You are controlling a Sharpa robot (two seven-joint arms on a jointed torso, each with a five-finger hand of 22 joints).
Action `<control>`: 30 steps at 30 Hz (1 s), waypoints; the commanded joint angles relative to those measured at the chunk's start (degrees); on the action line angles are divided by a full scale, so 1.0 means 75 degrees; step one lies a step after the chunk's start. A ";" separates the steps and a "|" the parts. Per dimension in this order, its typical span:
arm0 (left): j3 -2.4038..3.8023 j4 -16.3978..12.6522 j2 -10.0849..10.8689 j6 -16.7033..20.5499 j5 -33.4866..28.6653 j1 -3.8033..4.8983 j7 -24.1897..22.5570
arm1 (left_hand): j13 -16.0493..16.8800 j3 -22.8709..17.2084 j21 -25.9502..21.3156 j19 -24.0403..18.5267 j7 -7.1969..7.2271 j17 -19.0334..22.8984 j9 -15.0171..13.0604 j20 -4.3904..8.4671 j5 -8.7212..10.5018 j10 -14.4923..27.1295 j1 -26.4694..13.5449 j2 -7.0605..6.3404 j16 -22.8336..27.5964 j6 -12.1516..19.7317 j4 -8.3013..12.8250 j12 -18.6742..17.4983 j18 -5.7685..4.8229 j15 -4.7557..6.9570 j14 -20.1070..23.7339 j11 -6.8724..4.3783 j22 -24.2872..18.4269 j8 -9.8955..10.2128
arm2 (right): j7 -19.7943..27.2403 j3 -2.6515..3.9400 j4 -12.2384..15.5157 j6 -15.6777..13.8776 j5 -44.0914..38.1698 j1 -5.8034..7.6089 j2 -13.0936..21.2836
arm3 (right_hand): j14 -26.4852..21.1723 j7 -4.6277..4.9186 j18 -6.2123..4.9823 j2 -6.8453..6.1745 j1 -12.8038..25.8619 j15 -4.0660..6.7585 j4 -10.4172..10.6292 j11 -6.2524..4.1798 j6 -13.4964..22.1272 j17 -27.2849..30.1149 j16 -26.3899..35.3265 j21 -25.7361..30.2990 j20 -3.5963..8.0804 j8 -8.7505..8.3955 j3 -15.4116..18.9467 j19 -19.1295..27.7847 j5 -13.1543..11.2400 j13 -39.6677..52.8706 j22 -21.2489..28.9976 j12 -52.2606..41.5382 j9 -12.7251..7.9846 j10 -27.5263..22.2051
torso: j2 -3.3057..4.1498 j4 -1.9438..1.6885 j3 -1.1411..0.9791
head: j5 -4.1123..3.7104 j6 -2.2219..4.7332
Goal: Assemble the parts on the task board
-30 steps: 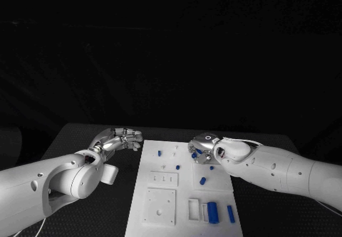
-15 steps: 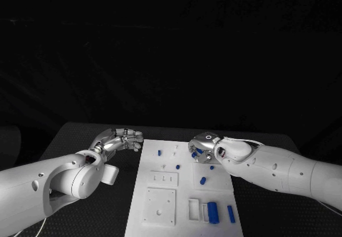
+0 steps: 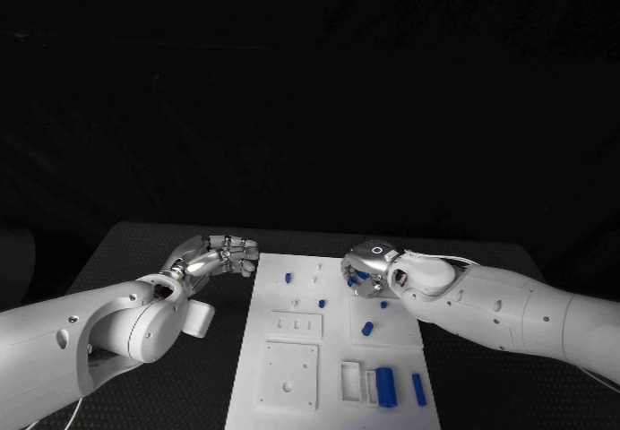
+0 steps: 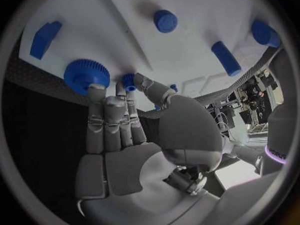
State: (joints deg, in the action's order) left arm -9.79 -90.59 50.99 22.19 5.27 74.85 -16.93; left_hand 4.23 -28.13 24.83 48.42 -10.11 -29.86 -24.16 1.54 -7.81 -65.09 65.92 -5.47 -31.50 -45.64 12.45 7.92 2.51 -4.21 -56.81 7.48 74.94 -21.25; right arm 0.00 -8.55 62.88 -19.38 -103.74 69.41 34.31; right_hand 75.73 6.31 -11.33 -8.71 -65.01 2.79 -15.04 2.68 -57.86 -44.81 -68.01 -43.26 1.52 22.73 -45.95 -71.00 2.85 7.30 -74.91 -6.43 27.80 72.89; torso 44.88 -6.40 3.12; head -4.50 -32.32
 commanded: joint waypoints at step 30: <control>0.0007 0.0008 -0.0098 -0.0147 0.0038 0.0009 -0.0024 | -0.0015 -0.0033 0.0062 -0.0068 -0.0061 -0.0044 0.0007 -0.0009 0.0070 0.0024 -0.0113 -0.0018 0.0077 0.0013 0.0047 -0.0070 0.0154 -0.0012 -0.0057 0.0071 0.0163 0.0075 | -0.1817 0.0104 0.0135 -0.1558 -0.1346 -0.0053 -0.0738 | -0.0035 -0.0072 -0.0489 0.0026 -0.0046 0.0137 -0.0086 -0.0005 -0.0216 0.0023 -0.0110 -0.0162 0.0033 0.0083 -0.0149 -0.0049 -0.0009 0.0120 -0.0166 -0.0024 0.0159 0.0473 | 0.0056 -0.0031 0.0038 | 0.0009 0.0250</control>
State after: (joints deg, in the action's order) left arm -9.79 -90.49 50.41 21.98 5.28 74.85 -16.73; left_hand 4.18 -28.28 25.06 48.43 -10.11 -30.14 -24.16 1.52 -7.58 -64.89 65.69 -5.70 -31.28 -45.64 12.60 7.71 3.04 -4.21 -56.81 7.67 74.91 -21.02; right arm -11.37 -7.79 64.14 -29.60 -111.03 69.02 28.90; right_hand 75.43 5.87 -11.34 -8.29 -65.18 3.49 -15.67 2.25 -59.10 -44.69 -68.46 -44.27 1.63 23.09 -46.73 -71.13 2.66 7.61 -74.95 -6.38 28.81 73.33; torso 45.26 -6.50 3.32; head -4.39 -30.50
